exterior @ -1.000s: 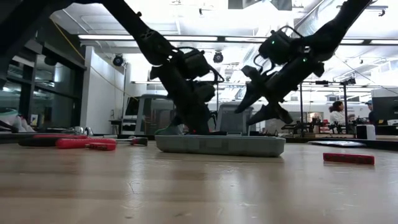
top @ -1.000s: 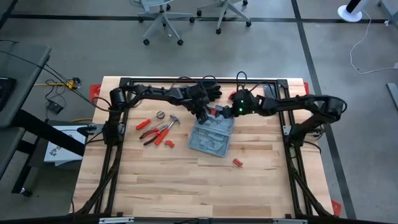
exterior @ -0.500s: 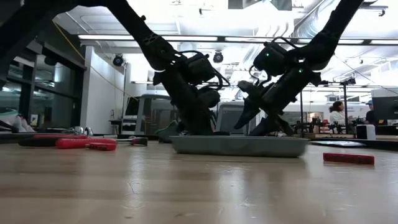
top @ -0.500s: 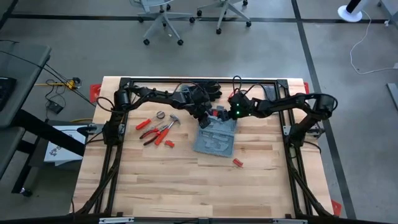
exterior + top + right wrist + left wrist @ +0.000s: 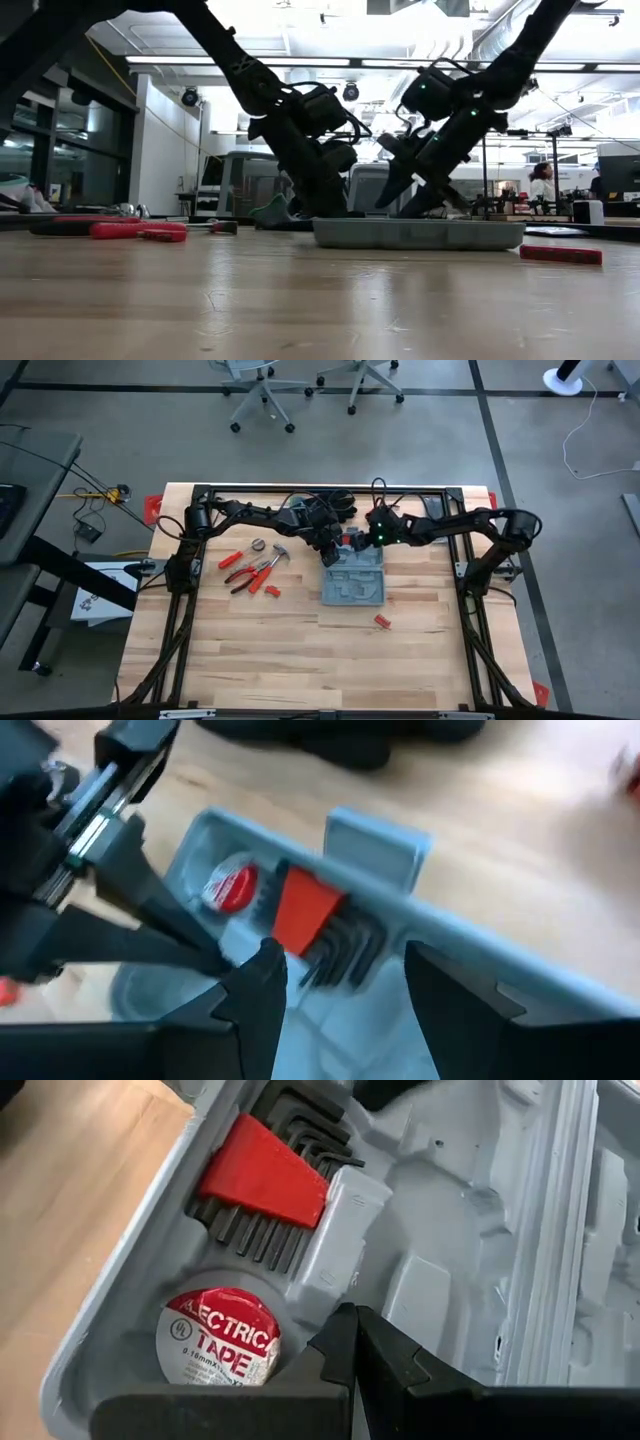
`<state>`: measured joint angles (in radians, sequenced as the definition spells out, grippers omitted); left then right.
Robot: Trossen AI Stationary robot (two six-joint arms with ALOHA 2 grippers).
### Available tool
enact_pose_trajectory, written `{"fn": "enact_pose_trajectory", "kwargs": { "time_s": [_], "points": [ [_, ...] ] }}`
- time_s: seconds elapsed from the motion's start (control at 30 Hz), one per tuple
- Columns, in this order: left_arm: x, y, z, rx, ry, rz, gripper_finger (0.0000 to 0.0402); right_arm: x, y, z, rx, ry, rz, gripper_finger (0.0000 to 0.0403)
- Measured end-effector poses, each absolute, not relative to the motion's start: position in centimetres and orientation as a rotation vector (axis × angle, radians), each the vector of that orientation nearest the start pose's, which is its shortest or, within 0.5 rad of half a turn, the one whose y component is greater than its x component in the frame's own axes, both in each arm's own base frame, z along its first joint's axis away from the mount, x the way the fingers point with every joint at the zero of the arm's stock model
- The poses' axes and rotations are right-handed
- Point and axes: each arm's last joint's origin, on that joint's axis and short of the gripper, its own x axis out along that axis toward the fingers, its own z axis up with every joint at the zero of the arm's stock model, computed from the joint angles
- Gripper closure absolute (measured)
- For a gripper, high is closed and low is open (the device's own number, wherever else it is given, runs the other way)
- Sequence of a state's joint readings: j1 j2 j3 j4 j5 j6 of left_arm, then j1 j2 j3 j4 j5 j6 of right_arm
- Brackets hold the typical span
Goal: Prefit tool cases
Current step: Remove the set of hex keys from the tool case
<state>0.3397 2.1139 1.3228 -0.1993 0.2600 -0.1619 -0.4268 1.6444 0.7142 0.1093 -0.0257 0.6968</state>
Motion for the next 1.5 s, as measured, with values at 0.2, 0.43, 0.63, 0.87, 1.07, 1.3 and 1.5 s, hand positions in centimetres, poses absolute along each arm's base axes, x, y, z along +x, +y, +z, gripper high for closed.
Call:
{"fn": "enact_pose_trajectory", "kwargs": {
  "time_s": [0.2, 0.43, 0.63, 0.87, 1.07, 1.3, 1.5],
  "points": [
    [40.3, 13.4, 11.8, -0.425, 0.935, 0.142, 0.0401, 27.9, -13.6, 14.4, 0.775, 0.7, -0.641, 0.0206],
    [40.2, 13.4, 11.7, -0.425, 0.936, 0.141, 0.0401, 29.0, -13.9, 12.9, 0.798, 0.755, -0.604, 0.0206],
    [40.2, 13.4, 11.7, -0.435, 0.94, 0.142, 0.0401, 29.3, -13.0, 11.6, 0.787, 0.825, -0.585, 0.0206],
    [40.2, 13.3, 11.7, -0.444, 0.948, 0.13, 0.0401, 29.7, -12.3, 11.6, 0.805, 0.83, -0.504, 0.0206],
    [40.1, 13.2, 11.6, -0.449, 0.957, 0.122, 0.0401, 30.1, -12.2, 11.8, 0.837, 0.785, -0.413, 0.0206],
    [40.1, 13.1, 11.6, -0.446, 0.955, 0.125, 0.0401, 30.4, -12.2, 12.0, 0.858, 0.76, -0.368, 0.0206],
    [40.1, 13.2, 11.6, -0.443, 0.951, 0.13, 0.0401, 30.5, -12.1, 12.0, 0.88, 0.751, -0.361, 0.0206]
  ]
}}
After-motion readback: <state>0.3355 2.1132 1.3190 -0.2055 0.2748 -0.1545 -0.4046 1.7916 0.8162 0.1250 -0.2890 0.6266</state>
